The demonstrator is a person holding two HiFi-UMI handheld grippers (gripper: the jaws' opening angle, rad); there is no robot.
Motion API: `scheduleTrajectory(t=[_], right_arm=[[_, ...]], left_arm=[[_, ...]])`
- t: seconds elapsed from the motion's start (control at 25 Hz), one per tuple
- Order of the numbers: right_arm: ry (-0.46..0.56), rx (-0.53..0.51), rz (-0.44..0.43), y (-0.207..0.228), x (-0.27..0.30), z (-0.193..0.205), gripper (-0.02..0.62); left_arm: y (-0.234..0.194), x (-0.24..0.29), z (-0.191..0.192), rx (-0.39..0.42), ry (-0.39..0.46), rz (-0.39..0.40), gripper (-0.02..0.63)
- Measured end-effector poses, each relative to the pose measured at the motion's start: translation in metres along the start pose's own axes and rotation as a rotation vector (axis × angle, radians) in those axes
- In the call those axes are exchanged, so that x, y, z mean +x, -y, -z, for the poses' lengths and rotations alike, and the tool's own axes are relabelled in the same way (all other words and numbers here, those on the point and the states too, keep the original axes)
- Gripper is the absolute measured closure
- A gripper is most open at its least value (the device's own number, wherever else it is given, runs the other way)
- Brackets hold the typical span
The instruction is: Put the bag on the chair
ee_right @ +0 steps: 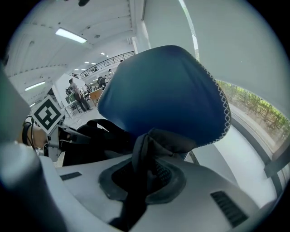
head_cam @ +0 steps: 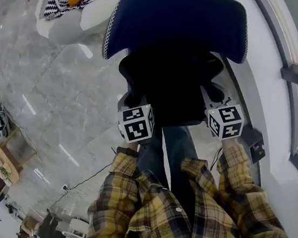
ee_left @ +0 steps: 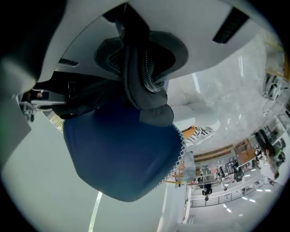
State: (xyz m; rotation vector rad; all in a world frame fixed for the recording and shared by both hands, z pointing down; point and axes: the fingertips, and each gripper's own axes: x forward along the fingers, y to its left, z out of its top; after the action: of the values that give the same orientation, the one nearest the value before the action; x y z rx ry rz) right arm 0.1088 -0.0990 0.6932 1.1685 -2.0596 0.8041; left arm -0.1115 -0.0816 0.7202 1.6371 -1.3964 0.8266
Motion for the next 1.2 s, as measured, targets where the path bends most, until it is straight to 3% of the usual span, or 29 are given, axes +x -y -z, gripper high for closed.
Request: scheduleTrajectory(t=[0.4, 0.6, 1.2], right_arm=[[-0.037, -0.093, 0.047, 0.006, 0.023, 0.019, 0.552], [-0.097, -0.116, 0.054, 0.015, 0.041, 0.037, 0.548], [-0.118, -0.080, 0.043, 0.019, 0.053, 0.049, 0.543]], left_arm=[[-0.002, 0.024, 0.003, -0.014, 0.043, 0.015, 0.514], [-0.007, 0.036, 0.013, -0.031, 0.017, 0.016, 0.502], [-0.008, 0.042, 0.016, -0.004, -0.006, -0.008, 0.496]])
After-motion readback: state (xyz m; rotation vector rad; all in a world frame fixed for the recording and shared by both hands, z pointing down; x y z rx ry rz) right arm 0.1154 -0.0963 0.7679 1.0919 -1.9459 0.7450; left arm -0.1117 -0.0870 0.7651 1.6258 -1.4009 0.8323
